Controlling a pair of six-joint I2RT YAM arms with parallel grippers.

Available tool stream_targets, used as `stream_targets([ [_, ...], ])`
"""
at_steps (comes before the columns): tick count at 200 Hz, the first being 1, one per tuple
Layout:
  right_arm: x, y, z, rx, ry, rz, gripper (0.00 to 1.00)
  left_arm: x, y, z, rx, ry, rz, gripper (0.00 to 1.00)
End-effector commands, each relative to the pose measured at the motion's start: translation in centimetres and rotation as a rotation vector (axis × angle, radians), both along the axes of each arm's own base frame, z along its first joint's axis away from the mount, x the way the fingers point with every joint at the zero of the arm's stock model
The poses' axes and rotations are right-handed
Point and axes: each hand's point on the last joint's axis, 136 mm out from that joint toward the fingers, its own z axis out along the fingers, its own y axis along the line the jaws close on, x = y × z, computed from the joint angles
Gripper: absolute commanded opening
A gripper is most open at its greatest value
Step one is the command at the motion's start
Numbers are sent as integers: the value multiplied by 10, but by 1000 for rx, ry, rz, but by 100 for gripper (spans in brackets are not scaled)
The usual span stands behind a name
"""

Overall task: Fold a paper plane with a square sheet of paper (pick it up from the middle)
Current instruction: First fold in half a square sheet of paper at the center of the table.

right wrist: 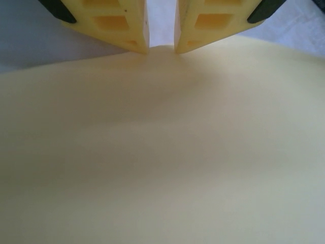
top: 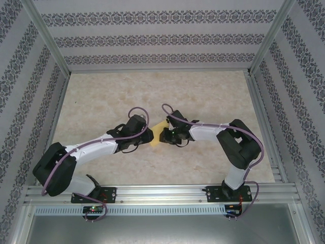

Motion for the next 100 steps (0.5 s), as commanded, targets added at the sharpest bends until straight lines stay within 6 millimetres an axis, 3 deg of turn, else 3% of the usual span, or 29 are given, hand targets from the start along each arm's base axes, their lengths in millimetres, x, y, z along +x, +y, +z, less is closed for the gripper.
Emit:
stream_targets([
  [1,14,19,16,78,-37,-21,21,-1,15,8,29,-33,68,20],
  [47,13,-3,30,61,-79,-32,22,-4,17,24,-10,-69,66,20],
  [73,18,-20,41,71,-120,-42,22,-5,-5,32,-99,-74,-12,17],
  [100,28,-26,37,83,-111,-60,19,-6,-31,35,-150,-66,-91,13],
])
